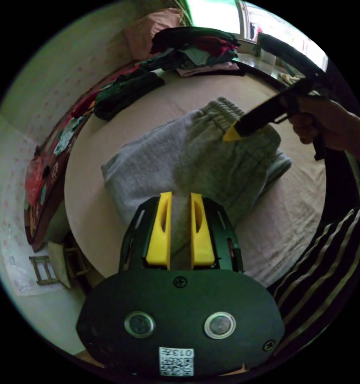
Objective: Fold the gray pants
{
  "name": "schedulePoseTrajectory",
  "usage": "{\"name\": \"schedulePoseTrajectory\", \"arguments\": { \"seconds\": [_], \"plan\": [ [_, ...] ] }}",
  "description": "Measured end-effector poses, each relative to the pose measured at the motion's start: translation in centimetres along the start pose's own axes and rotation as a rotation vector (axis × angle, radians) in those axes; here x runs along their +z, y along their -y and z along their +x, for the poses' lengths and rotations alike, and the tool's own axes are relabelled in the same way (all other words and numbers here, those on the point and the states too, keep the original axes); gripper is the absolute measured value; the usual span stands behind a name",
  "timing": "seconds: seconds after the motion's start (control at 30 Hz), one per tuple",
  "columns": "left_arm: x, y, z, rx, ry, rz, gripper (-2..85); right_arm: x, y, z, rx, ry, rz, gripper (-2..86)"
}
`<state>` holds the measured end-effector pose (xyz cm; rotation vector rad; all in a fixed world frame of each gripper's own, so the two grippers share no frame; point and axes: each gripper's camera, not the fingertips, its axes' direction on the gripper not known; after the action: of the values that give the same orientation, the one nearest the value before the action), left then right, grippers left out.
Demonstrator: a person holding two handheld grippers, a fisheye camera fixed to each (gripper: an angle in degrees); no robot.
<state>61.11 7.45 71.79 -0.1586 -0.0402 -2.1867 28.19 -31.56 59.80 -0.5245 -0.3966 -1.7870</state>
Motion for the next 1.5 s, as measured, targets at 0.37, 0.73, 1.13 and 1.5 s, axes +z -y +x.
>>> {"name": "schedulePoseTrajectory", "arguments": {
  "seconds": [0.37,0.73,1.13,1.5],
  "plan": [
    [1.8,2.0,-0.1,0.01,-0.026,0.048,9.0,2.7,-0.9,1.5,0.064,-0.037,0.024,16.8],
    [3.1,5.8,0.8,0.111,-0.018,0.04,8.0,3.5,-0.9,-3.5,-0.155,-0.138,0.054,4.5],
    [-1.5,6.4,-5.7,0.024,-0.071,0.168,8.0,1.0,-2.4,-1.5,-0.063,-0.195,0.134,7.5],
    [6.1,11.0,-14.0,0.019,0.044,-0.031,6.7,9.6,0.1,-5.4,-0.315,-0.42,0.082,5.9]
  ]
}}
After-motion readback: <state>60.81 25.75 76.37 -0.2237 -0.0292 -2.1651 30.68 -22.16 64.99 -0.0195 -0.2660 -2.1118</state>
